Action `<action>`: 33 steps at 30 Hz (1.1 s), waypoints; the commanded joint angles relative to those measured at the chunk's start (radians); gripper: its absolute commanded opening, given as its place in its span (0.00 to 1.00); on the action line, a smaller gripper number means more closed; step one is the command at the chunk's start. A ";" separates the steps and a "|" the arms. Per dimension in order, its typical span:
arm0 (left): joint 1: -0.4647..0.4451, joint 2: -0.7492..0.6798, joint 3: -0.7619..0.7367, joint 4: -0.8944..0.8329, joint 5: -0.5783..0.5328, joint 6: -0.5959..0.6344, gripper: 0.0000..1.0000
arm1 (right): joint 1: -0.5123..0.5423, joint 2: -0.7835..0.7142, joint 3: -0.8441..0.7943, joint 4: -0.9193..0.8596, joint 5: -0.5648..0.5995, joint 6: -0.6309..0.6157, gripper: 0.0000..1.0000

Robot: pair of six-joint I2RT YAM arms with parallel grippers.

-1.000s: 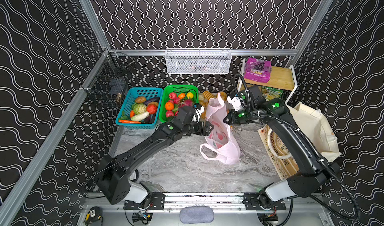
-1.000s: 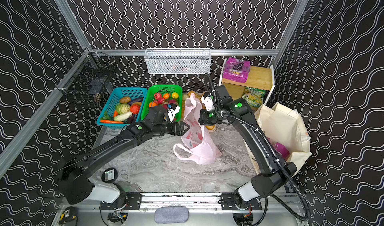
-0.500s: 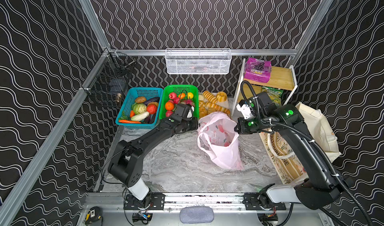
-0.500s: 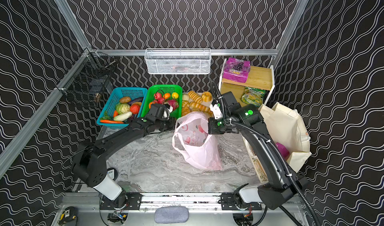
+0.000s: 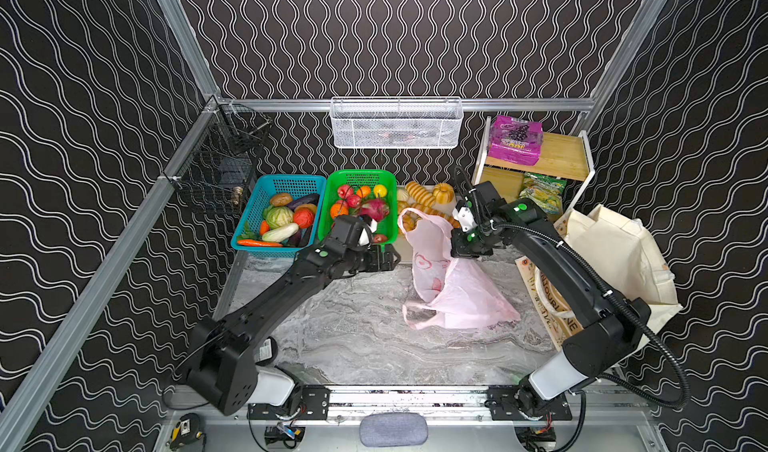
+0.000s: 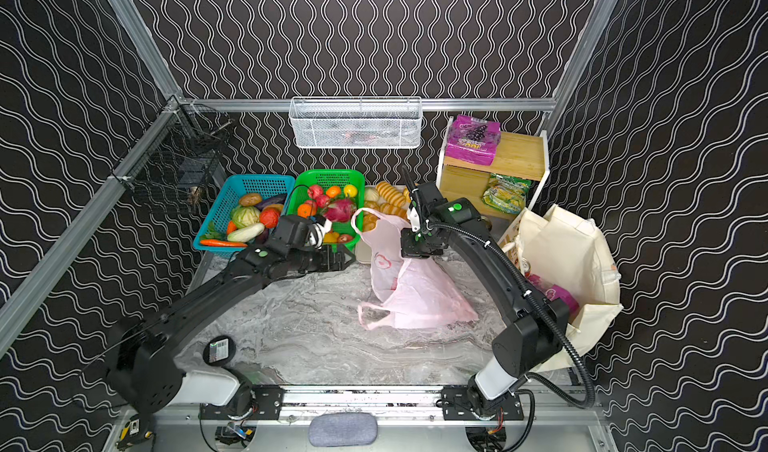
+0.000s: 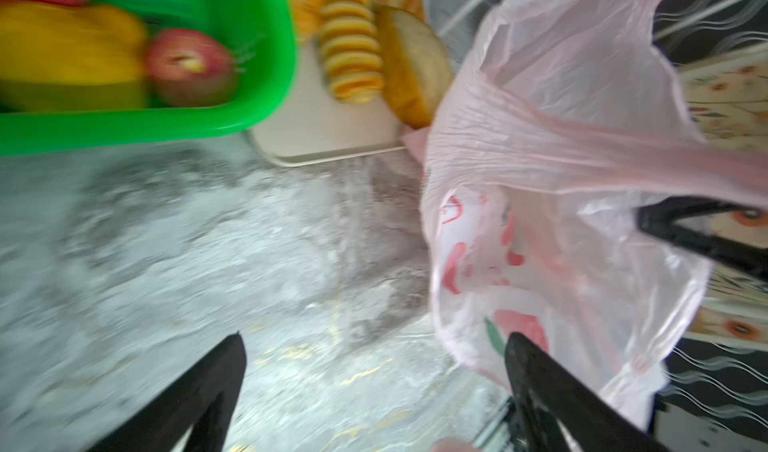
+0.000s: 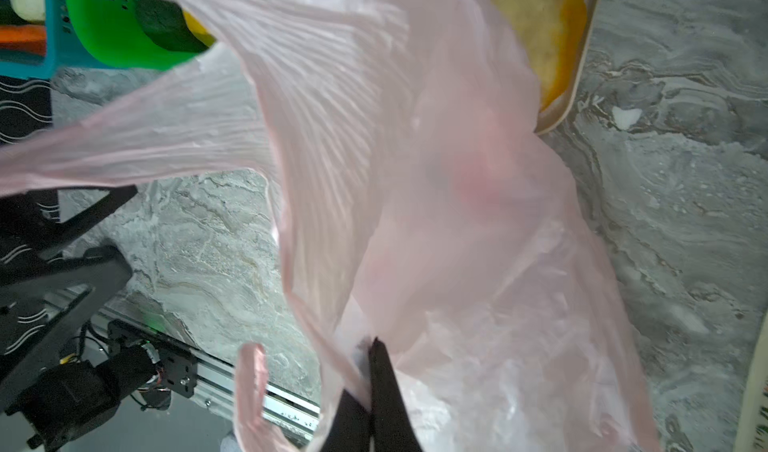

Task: Place the mixed food into the grocery bags and tie them
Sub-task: 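Reach the left gripper into the green basket and grasp a red apple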

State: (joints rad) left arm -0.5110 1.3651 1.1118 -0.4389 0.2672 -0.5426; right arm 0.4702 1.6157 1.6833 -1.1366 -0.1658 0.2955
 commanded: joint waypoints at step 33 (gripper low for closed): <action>0.241 1.047 0.988 -0.351 -0.333 0.434 0.83 | 0.002 -0.063 -0.031 0.083 -0.069 -0.007 0.00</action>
State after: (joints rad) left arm -0.2714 2.3978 2.0838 -0.7643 -0.0444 -0.1249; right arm 0.4709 1.5604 1.6550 -1.0710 -0.2260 0.2955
